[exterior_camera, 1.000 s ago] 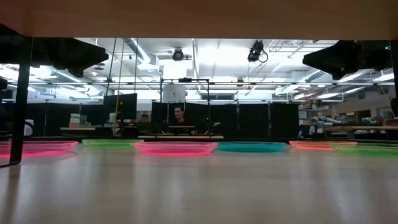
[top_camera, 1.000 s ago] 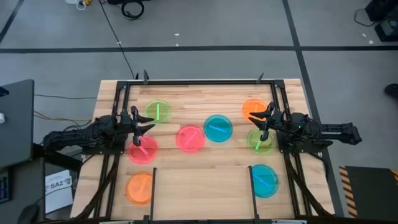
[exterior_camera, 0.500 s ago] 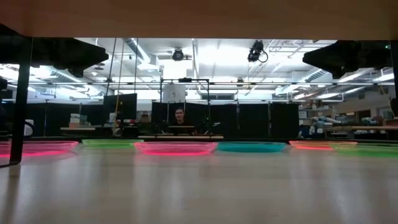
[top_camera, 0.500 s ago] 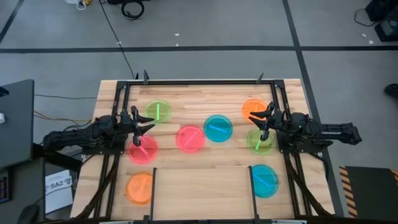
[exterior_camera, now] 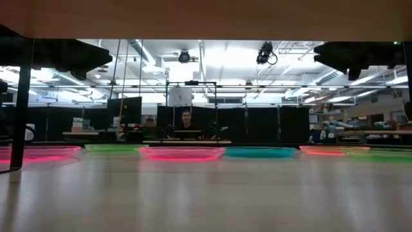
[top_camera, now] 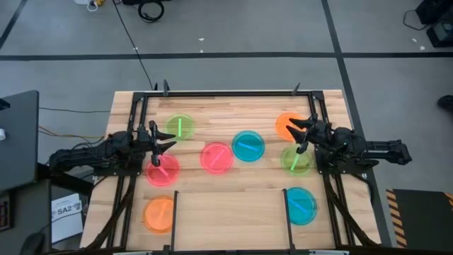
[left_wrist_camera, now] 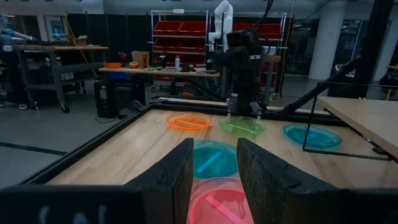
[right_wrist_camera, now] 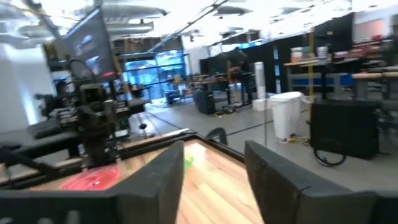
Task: Place and stack plates onto a shelf
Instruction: Put the top orange plate on the shelf
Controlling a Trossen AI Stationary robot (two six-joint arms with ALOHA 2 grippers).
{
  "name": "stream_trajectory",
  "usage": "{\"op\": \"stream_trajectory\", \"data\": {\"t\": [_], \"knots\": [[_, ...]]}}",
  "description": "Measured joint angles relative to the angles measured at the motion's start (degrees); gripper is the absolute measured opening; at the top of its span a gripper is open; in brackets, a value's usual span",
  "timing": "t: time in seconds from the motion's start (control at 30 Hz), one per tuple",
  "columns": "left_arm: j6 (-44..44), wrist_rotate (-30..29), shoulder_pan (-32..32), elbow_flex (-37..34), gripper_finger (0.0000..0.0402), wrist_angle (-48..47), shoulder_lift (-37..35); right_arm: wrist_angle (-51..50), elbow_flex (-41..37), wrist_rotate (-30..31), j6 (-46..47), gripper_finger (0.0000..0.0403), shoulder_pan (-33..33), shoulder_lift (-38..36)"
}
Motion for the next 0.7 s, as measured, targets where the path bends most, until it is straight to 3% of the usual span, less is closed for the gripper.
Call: {"op": "stream_trajectory", "data": {"t": [0.17, 0.3, 0.7], "knots": [[0.0, -0.02, -0.01, 0.01, 0.013, 0.0, 0.0, 0.42, -0.01, 5.56, 3.79, 0.0254, 0.0, 0.0], [0.0, -0.01, 0.0, 0.0, 0.013, 0.0, 0.0, 2.19, 0.0, 5.69, 5.67, 0.0282, 0.0, 0.0], [-0.02, -0.02, -0.01, 0.01, 0.013, 0.0, 0.0, 2.86, 10.71, 7.18, 3.58, 0.0277, -0.04, 5.26]]}}
